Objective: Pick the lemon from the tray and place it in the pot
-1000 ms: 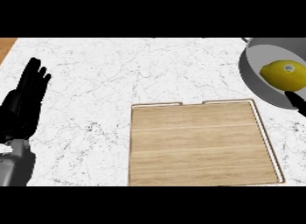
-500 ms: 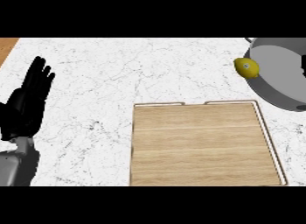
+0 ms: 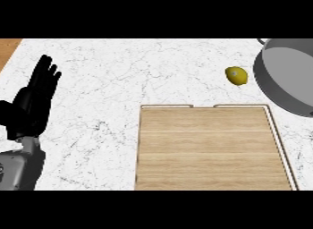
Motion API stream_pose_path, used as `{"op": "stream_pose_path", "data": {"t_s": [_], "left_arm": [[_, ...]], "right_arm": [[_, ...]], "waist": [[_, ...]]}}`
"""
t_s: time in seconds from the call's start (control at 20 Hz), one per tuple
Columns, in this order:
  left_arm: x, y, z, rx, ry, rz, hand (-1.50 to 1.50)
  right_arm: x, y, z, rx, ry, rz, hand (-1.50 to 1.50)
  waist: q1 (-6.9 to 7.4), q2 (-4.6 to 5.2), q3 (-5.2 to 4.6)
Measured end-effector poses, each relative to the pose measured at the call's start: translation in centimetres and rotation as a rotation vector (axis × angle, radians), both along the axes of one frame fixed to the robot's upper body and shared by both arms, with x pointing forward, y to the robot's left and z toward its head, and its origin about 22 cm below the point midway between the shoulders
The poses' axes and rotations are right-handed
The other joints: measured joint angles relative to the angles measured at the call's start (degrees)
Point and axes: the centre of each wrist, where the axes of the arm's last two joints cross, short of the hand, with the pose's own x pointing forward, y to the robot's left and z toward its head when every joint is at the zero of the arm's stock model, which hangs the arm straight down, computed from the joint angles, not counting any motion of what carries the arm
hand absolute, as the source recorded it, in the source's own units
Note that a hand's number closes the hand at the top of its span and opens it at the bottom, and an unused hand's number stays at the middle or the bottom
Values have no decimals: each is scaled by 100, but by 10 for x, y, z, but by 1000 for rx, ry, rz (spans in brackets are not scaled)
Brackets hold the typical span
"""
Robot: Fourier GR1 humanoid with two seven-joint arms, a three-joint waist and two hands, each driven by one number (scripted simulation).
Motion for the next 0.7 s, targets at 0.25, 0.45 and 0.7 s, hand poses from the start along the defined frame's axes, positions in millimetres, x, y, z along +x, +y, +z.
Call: {"op": "stream_pose_path", "data": {"t_s": [0.25, 0.45, 0.7], "left_arm": [[2, 1, 2, 1, -7, -14, 0], [3, -5, 2, -1, -6, -20, 0], [2, -5, 0, 0, -10, -24, 0]], "right_arm": [[9, -12, -18, 6, 58, -21, 150], [14, -10, -33, 109, 140, -34, -150], [13, -14, -42, 245, 217, 64, -150]], "waist": [[62, 25, 6], [107, 47, 12], [137, 65, 19]]}}
